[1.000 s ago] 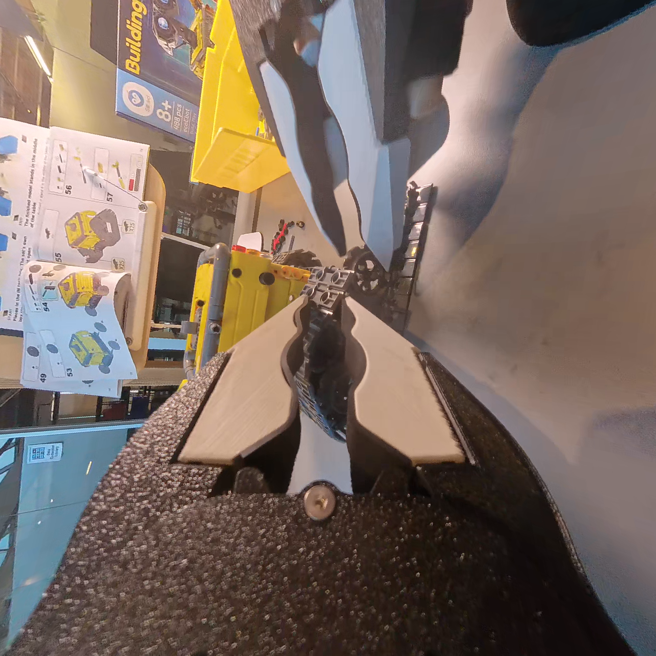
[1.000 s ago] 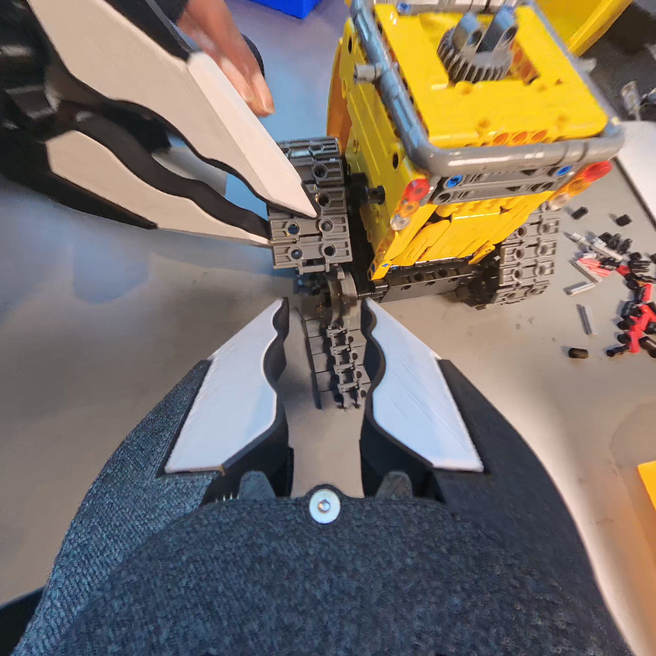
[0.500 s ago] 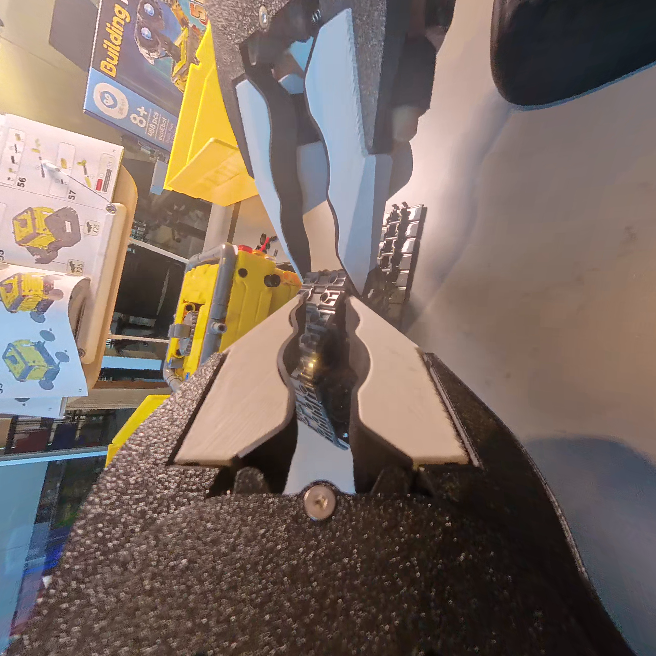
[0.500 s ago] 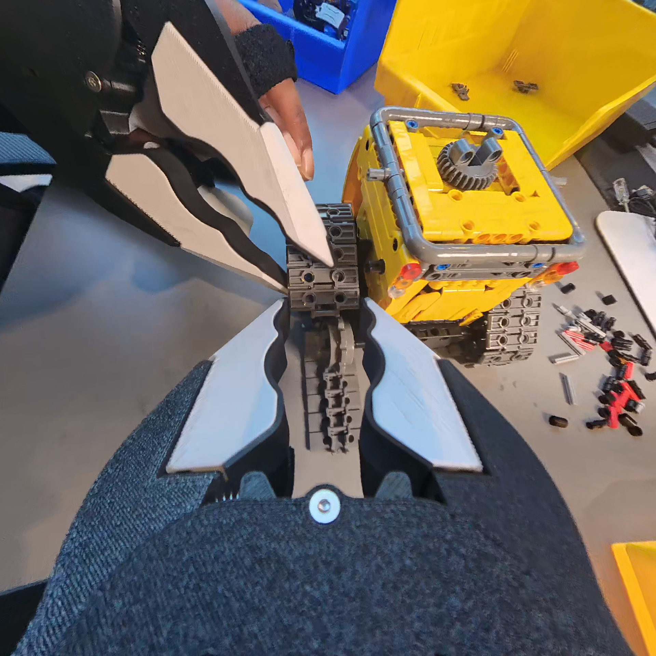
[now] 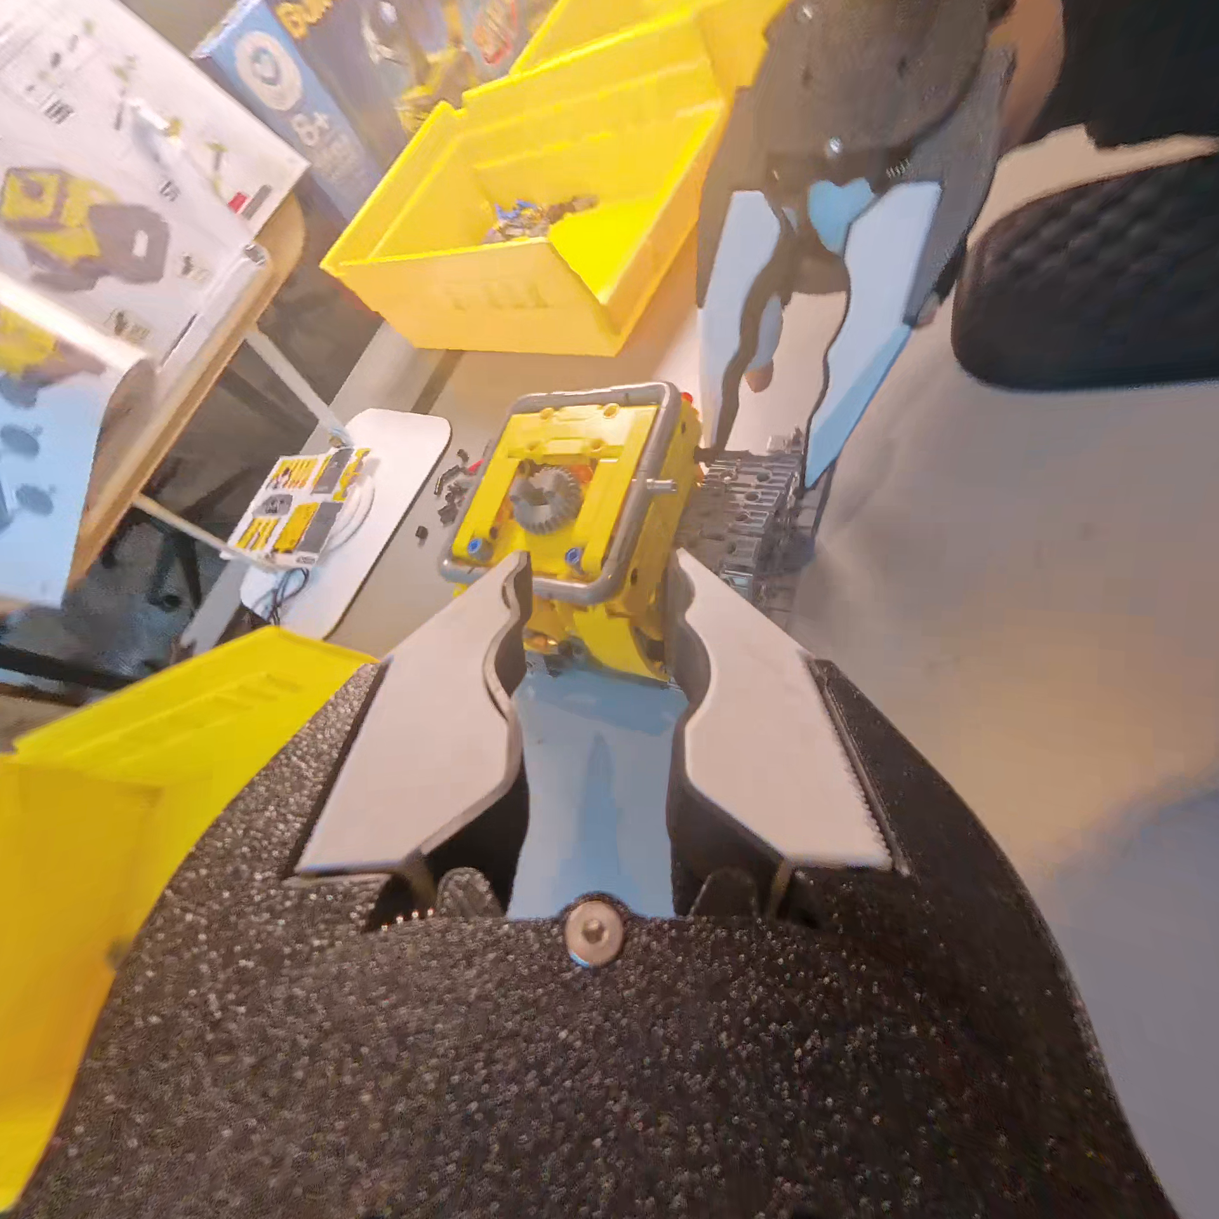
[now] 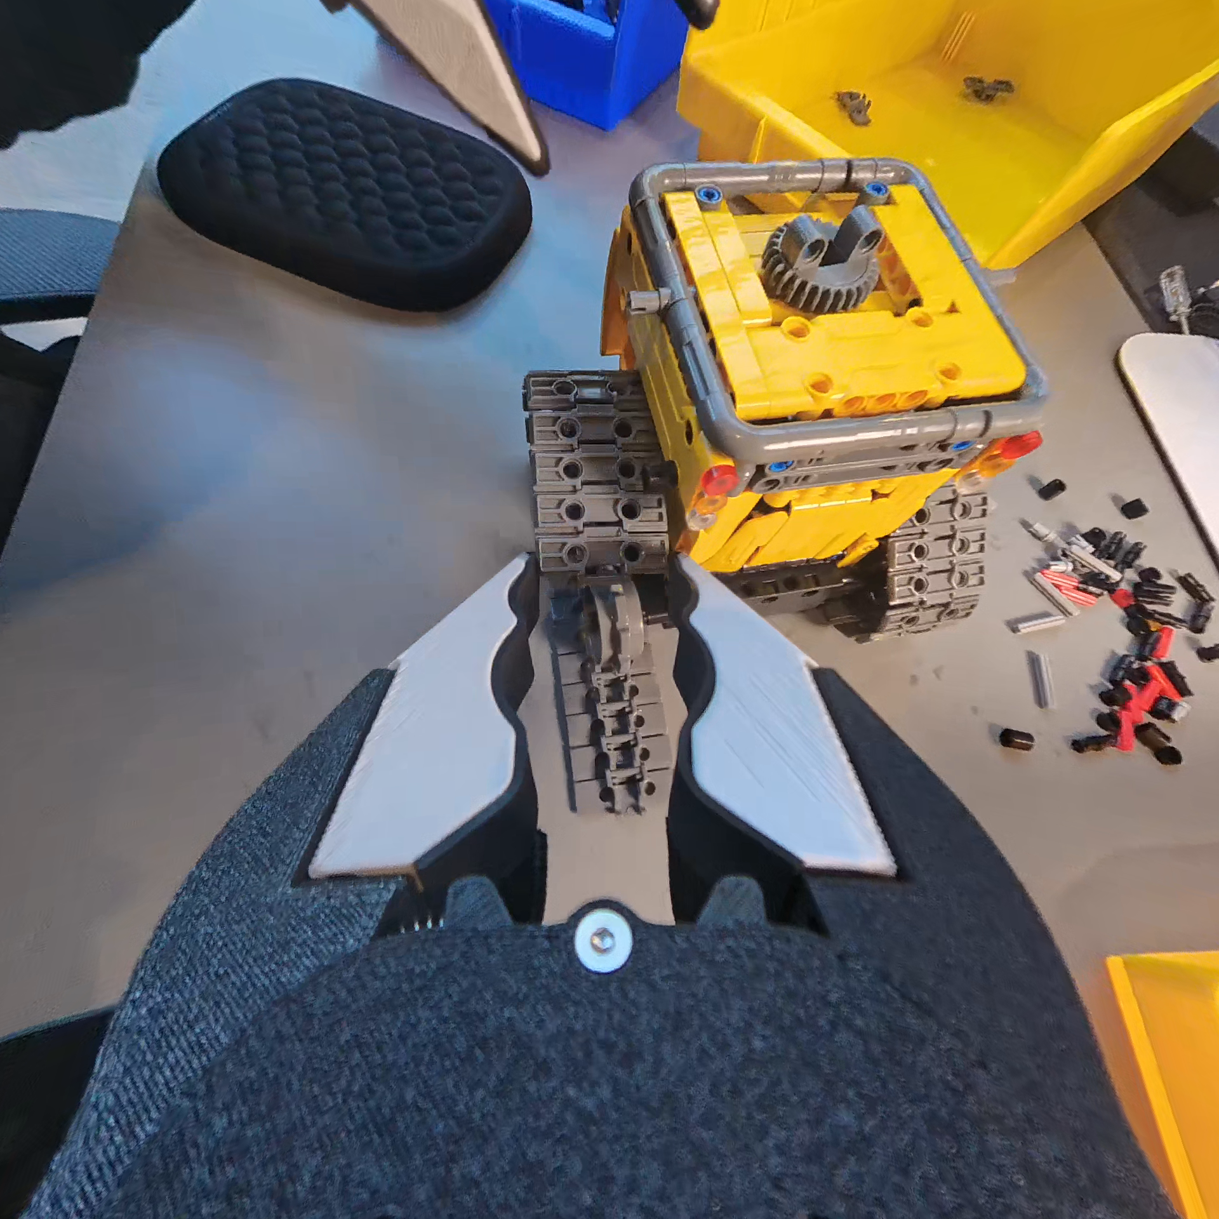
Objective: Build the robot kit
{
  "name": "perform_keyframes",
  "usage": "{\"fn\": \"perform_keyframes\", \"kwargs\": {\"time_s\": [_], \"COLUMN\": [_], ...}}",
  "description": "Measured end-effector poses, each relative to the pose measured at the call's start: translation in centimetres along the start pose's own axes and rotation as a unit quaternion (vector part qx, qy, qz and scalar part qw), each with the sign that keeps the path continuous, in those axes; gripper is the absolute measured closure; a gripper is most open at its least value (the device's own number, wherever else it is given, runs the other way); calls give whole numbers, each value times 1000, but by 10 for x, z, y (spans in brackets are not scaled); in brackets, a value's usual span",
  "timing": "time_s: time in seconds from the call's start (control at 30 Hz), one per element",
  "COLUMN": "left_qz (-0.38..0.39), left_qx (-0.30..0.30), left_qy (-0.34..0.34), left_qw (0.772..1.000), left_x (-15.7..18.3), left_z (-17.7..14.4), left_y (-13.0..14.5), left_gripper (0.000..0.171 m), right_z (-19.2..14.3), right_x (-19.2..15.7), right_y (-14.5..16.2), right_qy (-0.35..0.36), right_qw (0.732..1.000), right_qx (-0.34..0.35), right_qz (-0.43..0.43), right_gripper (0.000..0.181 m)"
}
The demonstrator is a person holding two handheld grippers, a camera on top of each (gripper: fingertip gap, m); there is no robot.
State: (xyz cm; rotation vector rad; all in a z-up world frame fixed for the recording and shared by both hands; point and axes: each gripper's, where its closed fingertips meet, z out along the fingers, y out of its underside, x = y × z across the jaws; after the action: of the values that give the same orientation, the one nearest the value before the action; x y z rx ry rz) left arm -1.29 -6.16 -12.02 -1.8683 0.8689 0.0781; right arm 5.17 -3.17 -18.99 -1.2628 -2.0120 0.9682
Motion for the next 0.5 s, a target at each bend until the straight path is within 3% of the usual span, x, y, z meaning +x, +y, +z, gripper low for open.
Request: {"fn": "perform_keyframes", "kwargs": {"time_s": [0.07,0.17,0.5], "left_qz": [57,149,156], "left_qx": [-31,-117,-104], "left_qy": [-4,-18,31], "left_qw": [998,982,982], "left_x": [5,1,5], "left_z": [14,33,31], "left_y": [2,26,21], "left_gripper": [132,136,140], "right_z": [-1,-3,-9], "right_x": [0,2,6], "right_y": [1,4,14], "right_qy": [-5,-3,-26], "right_qw": [1000,1000,1000], "right_qx": [5,1,-3], "right_qz": [6,0,-6], "right_gripper": [142,142,143]}}
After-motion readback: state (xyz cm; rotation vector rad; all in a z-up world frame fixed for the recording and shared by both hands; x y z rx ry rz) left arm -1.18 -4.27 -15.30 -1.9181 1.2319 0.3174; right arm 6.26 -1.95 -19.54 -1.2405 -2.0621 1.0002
